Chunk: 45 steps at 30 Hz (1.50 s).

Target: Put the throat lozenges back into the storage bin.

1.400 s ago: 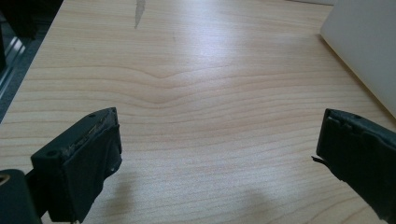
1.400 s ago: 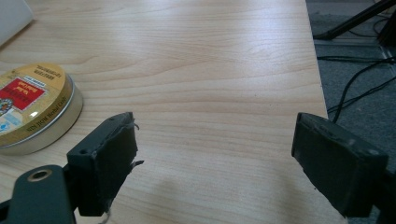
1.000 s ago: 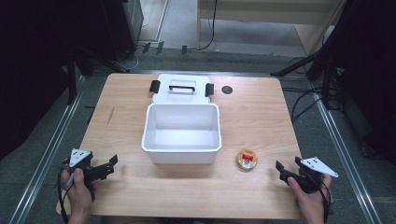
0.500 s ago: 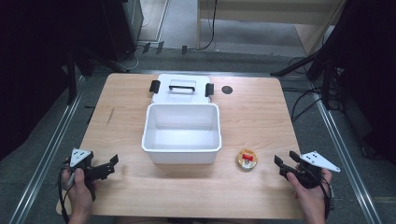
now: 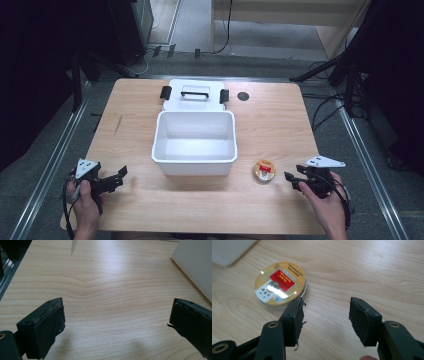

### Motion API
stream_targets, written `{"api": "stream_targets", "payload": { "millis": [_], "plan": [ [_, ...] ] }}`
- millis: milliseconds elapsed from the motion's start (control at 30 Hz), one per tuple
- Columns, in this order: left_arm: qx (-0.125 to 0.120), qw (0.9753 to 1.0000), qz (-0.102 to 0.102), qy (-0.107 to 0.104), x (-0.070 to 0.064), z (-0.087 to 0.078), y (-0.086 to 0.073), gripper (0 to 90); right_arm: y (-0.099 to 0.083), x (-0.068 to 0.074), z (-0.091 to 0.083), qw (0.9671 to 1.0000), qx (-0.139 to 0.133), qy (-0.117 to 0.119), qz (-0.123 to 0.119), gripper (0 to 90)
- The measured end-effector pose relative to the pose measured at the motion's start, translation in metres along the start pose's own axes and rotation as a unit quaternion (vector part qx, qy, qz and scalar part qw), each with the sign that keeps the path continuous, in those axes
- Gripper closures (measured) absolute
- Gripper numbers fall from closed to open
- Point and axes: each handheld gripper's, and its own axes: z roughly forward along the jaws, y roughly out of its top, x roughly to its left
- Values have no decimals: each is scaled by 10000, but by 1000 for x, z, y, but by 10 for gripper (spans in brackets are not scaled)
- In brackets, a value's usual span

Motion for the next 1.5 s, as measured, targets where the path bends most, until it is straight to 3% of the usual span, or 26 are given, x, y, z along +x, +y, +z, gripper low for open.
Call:
{"api": "stream_targets", "payload": {
  "millis": [67,333,433,733,1167,1500],
  "plan": [
    [-1,10000,8,-19,0,0,0,7,5,6,3,9995,197,-147,-199,466],
    [-15,10000,32,-19,0,0,0,7,22,23,15,9948,806,-37,-621,363],
    [-14,10000,43,-31,0,0,0,7,27,25,16,9946,940,72,-438,281],
    [-12,10000,47,-32,0,0,0,7,40,27,25,9894,1388,257,-343,149],
    [-1,10000,47,-38,0,0,0,7,49,34,40,9826,1793,330,-364,41],
    [-2,10000,44,-39,0,0,0,7,53,37,49,9787,1992,247,-434,31]
  ]
}}
